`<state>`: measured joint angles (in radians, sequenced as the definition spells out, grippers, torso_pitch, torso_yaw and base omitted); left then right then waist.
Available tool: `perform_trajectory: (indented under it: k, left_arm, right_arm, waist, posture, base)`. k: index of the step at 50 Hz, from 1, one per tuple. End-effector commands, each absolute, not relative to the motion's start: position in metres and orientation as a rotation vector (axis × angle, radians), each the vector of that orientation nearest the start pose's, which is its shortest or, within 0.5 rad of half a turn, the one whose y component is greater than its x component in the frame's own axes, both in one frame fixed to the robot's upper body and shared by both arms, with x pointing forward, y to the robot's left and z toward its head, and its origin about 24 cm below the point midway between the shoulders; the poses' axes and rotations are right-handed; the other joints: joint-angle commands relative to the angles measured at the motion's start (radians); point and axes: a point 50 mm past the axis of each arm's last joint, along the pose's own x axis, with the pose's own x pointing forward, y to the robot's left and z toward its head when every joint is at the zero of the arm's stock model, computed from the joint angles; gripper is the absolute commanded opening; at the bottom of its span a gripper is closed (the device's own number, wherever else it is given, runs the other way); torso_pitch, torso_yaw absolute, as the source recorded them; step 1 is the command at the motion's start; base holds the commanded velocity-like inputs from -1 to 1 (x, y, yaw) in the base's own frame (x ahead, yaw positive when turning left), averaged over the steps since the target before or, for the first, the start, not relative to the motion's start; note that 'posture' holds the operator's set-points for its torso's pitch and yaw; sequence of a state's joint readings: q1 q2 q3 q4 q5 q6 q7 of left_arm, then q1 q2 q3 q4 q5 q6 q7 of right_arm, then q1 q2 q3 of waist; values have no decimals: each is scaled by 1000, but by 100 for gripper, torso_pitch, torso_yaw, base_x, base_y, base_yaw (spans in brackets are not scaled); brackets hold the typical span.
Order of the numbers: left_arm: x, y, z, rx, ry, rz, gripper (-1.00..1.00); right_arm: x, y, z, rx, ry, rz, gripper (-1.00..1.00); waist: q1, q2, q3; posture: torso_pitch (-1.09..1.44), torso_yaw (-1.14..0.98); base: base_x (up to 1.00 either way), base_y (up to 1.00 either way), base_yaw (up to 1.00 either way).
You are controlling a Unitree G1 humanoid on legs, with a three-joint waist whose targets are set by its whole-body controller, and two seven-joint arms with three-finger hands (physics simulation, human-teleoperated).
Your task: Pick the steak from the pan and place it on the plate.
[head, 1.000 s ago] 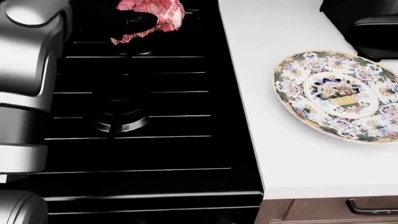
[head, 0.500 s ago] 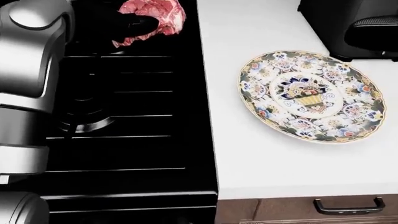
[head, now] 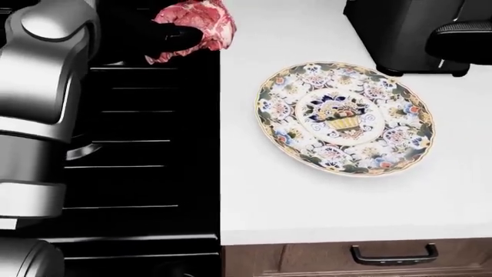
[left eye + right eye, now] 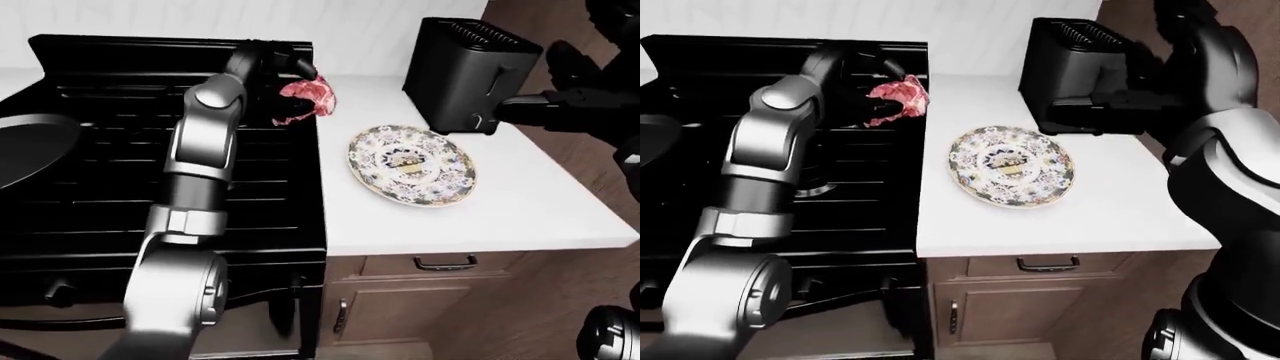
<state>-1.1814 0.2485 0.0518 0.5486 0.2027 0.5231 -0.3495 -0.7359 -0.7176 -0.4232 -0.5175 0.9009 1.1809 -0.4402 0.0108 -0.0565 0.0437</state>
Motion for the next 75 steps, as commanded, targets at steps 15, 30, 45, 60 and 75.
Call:
perform_trajectory:
  k: [15, 30, 45, 60, 75]
  left_arm:
    - [397, 136, 299, 411, -176, -210, -34]
    - [397, 136, 300, 409, -177, -209, -35]
    - [397, 136, 300, 410, -177, -212, -36]
    - [398, 136, 300, 407, -177, -211, -36]
    - [397, 136, 300, 406, -177, -209, -36]
  right_arm:
    - [250, -231, 323, -42, -275, -137, 100]
    - [250, -232, 322, -42, -275, -137, 100]
    - [250, -232, 322, -41, -275, -138, 100]
    - [251, -231, 322, -41, -276, -136, 100]
    - [250, -231, 321, -41, -275, -135, 100]
  waist:
    - [2, 60, -40]
    - [10, 2, -24]
    - [1, 48, -35]
    - [10, 19, -24]
    - [5, 5, -39]
  posture:
    - [0, 0]
    - [0, 0]
    - [0, 0]
    - [0, 0]
    - [0, 0]
  base:
    - [0, -12, 0]
    - [0, -12, 0]
    - [0, -13, 0]
    - [0, -12, 0]
    - [0, -1, 0]
